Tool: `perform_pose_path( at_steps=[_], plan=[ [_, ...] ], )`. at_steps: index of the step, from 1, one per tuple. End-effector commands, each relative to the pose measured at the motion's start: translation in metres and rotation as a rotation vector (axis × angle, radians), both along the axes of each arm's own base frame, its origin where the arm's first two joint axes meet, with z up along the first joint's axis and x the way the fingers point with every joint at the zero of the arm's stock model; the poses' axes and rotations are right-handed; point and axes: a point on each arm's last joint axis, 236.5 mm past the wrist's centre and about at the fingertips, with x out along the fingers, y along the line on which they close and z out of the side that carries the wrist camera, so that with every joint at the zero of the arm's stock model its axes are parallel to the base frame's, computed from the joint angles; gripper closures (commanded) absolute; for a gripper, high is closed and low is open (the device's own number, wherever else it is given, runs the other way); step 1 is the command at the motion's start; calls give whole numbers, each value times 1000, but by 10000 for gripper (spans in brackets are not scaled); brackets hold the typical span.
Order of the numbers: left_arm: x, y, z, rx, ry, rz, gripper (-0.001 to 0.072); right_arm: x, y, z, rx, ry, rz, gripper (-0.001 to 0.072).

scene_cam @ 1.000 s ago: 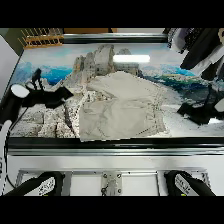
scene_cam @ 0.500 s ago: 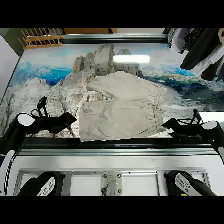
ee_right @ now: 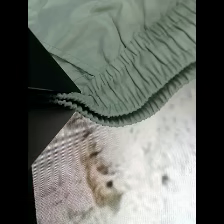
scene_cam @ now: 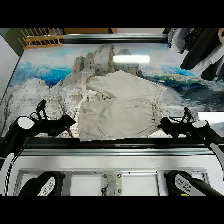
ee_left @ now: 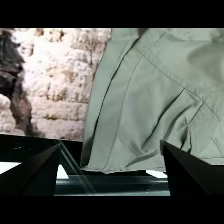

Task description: Fold the clothes and pants, and hang the long-sleeved shirts on hangers.

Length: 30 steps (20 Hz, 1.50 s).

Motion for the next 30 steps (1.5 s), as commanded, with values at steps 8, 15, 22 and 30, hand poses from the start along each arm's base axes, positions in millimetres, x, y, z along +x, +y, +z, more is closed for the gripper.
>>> perform_pose_path(
  at_steps=[8,15,22,30],
  plan=[
    [-39,-22,-59,-86,93,127,35,1,2,0,1,-5,4,690],
    [-43,-45,-74,-127,180,60,36,2,3,0,3,-6,3,690],
    [-36,-56,-77,-160,250,-26,41,2,3,0,2,-6,4,690],
    [-18,-48,-48,-150,125,-55,704,16,1,22,-24,-74,58,691]
  ],
)
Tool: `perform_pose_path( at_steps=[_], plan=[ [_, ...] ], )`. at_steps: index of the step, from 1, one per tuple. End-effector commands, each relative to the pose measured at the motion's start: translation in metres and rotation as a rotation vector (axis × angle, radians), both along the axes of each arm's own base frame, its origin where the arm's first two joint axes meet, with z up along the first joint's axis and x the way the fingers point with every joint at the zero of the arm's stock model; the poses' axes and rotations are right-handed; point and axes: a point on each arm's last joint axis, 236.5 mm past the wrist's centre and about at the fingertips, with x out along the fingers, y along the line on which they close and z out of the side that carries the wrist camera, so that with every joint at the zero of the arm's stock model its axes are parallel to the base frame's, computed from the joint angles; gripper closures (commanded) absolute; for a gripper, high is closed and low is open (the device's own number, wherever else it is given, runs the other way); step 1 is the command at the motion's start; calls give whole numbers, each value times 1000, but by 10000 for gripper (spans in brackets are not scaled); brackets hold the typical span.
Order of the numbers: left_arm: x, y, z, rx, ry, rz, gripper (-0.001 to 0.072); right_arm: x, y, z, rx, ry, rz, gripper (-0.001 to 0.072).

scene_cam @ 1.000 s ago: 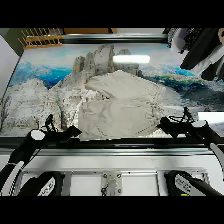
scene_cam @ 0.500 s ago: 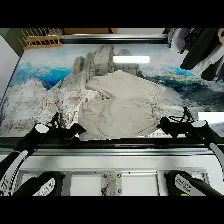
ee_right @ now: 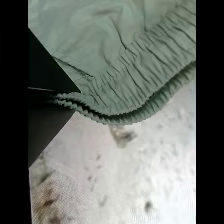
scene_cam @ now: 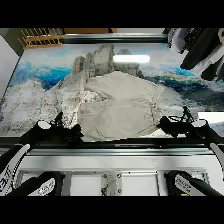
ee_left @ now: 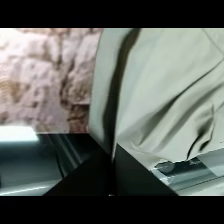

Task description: Fold the clothes and pants, and hang the long-sleeved shirts on hangers.

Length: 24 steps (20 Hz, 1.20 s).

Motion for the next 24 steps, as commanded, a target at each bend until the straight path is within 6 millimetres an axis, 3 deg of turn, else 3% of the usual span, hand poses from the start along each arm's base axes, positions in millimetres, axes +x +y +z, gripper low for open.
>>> perform_pose_path(
  at_steps=[1,3,5,7,10,12,13,14,16,19,21,24],
  plan=[
    [25,7,43,-15,-131,8,704,20,-3,35,-33,-87,64,691],
    [53,15,105,-20,-295,6,704,43,-7,93,-89,-208,141,691],
    [82,25,198,2,-545,14,704,64,-8,177,-157,-377,206,691],
    [91,33,304,48,-824,32,704,68,-4,278,-233,-585,244,691],
    [59,38,457,112,-1219,82,704,39,13,418,-321,-906,245,691],
    [17,36,539,141,-1457,115,704,0,29,484,-357,-1077,243,691],
    [-7,34,573,150,-1562,134,704,-18,37,504,-364,-1136,243,691],
    [-28,33,599,157,-1645,149,704,-36,42,518,-364,-1174,231,691],
    [-59,30,632,172,-1754,162,704,-62,51,529,-343,-1201,213,691],
    [-69,25,651,178,-1788,133,704,-83,63,519,-256,-1132,207,692],
    [-42,23,638,172,-1700,91,704,-86,68,491,-174,-979,206,692],
    [40,31,575,137,-1449,47,704,-73,60,424,-103,-656,221,692]
  ],
)
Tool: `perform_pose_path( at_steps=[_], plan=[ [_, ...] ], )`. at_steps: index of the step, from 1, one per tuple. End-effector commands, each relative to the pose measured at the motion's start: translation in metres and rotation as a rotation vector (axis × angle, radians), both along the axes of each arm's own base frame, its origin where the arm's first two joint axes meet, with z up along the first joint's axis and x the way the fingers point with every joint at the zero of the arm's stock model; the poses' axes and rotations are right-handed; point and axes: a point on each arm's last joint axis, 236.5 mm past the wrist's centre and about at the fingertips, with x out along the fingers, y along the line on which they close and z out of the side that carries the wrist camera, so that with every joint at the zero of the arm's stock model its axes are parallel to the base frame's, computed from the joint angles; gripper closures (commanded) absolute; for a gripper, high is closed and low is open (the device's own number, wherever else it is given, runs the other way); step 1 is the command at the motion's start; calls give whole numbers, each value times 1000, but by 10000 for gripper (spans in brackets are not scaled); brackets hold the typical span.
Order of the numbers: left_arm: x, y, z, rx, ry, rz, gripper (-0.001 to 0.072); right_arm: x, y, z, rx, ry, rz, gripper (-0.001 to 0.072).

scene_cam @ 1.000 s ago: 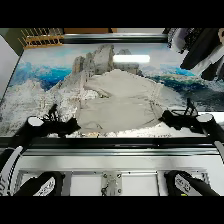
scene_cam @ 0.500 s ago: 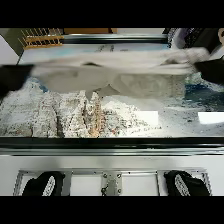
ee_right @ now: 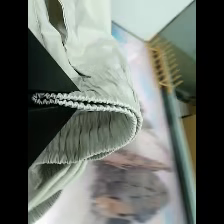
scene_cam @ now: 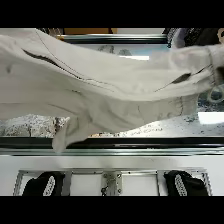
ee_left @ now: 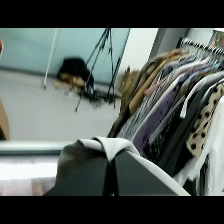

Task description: Fold the clothes and pants, and hang the long-sleeved shirts on hangers.

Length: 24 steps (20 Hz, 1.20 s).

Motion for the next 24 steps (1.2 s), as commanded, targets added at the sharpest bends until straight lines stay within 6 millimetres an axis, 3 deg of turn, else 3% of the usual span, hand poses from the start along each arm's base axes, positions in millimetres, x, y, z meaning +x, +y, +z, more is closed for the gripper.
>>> perform_pose_path(
  at_steps=[1,3,5,6,8,10,12,14,16,18,21,24],
  plan=[
    [79,5,-67,-15,252,-45,704,5,-5,-78,46,385,16,692],
    [141,-1,-138,-51,443,-90,704,27,-14,-130,19,549,13,692],
    [192,-23,-212,-73,615,-144,704,53,-27,-195,-86,727,-7,692],
    [215,-38,-244,-73,687,-172,704,70,-31,-219,-131,780,-18,692],
    [252,-64,-292,-63,781,-218,704,120,-31,-254,-119,793,-46,692],
    [284,-81,-318,-52,818,-245,704,160,-35,-279,-94,797,-76,692],
    [309,-87,-332,-51,823,-251,704,186,-43,-295,-112,808,-91,692],
    [327,-81,-337,-53,823,-245,704,204,-57,-299,-161,787,-126,692],
    [327,-77,-338,-39,841,-263,704,210,-67,-291,-186,757,-153,691],
    [317,-70,-335,-23,866,-281,704,203,-69,-283,-201,750,-140,692],
    [279,-66,-339,103,934,-294,705,174,-69,-283,-290,800,-73,692],
    [240,-55,-368,212,997,-228,704,140,-82,-308,-379,897,-79,692]
  ],
)
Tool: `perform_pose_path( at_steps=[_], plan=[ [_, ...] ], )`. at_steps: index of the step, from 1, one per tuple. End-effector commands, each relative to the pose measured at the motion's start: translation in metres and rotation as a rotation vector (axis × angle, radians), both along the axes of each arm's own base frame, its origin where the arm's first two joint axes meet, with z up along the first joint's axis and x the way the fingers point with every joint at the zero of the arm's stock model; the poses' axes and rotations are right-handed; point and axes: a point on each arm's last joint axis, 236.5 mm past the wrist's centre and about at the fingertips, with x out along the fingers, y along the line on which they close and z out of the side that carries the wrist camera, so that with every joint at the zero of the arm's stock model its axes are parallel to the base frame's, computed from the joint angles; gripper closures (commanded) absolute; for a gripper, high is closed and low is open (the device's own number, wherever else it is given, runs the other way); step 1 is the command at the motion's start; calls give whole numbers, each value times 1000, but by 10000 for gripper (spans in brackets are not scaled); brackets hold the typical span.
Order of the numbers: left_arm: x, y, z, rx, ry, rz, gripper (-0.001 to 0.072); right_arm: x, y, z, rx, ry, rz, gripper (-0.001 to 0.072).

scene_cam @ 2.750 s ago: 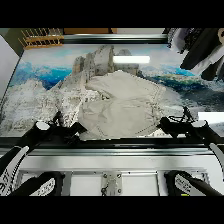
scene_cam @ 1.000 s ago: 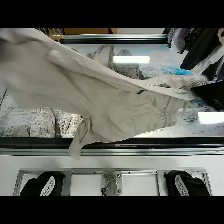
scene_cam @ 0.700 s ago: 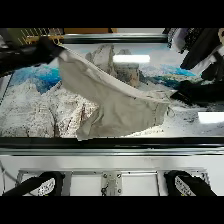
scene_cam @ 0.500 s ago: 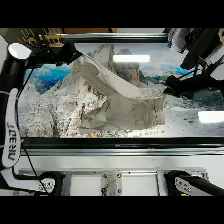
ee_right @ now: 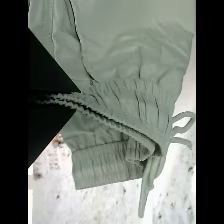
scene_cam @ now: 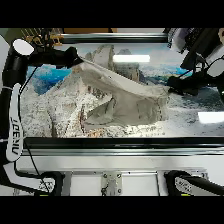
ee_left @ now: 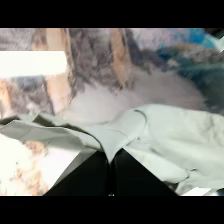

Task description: Fold the clothes and pants, and hang the long-sleeved shirts on hangers.

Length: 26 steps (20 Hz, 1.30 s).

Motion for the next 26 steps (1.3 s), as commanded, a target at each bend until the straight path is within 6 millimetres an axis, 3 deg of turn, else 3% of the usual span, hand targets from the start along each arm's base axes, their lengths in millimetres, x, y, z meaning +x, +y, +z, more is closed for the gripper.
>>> perform_pose_path(
  at_steps=[1,4,8,10,13,17,18,19,20,21,26],
  plan=[
    [-50,10,-41,131,89,-17,704,-39,-18,-29,-103,113,29,692],
    [-98,7,-106,140,211,-5,704,-62,-29,-67,-153,167,21,691],
    [-148,-2,-191,166,315,25,704,-71,-27,-109,-149,182,13,691],
    [-163,-6,-219,187,336,27,704,-72,-28,-123,-150,169,6,691],
    [-179,-15,-242,211,366,4,704,-73,-28,-136,-152,161,0,691],
    [-184,-19,-245,215,382,-14,703,-75,-30,-144,-154,185,-1,688],
    [-185,-19,-243,215,380,-19,621,-75,-30,-144,-153,185,-1,679],
    [-185,-20,-237,210,367,-20,255,-74,-30,-142,-153,179,-3,594],
    [-184,-20,-228,207,346,-23,77,-72,-31,-137,-151,168,-8,265],
    [-182,-20,-216,202,321,-24,88,-70,-34,-128,-148,153,-16,33],
    [-171,-10,-137,141,186,6,88,-79,-68,-68,-110,134,-28,13]
  ],
)
